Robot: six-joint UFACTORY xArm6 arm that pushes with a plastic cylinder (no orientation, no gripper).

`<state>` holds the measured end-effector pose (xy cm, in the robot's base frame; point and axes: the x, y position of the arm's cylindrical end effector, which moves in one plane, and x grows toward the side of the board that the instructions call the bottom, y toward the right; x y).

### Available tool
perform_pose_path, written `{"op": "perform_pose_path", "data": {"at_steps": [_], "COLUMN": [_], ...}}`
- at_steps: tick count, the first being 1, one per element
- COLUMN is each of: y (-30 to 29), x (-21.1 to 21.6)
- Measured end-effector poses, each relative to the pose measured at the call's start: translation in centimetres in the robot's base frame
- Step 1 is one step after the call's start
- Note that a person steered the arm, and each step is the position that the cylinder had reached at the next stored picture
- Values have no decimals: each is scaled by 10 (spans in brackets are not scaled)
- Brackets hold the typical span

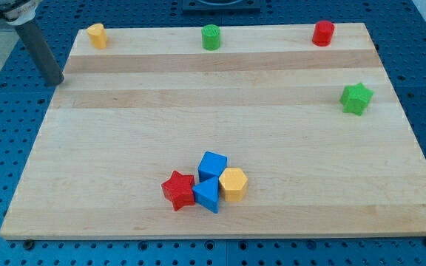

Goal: Push the yellow heart diagonally bottom left to the green circle

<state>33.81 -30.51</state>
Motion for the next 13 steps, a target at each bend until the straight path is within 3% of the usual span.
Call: {"op": "perform_pose_path", "data": {"at_steps": [2,3,4,7,11,13], "y": [1,0,1,65,50,114], "x": [-94,-106,-145,-138,-99,-98]}}
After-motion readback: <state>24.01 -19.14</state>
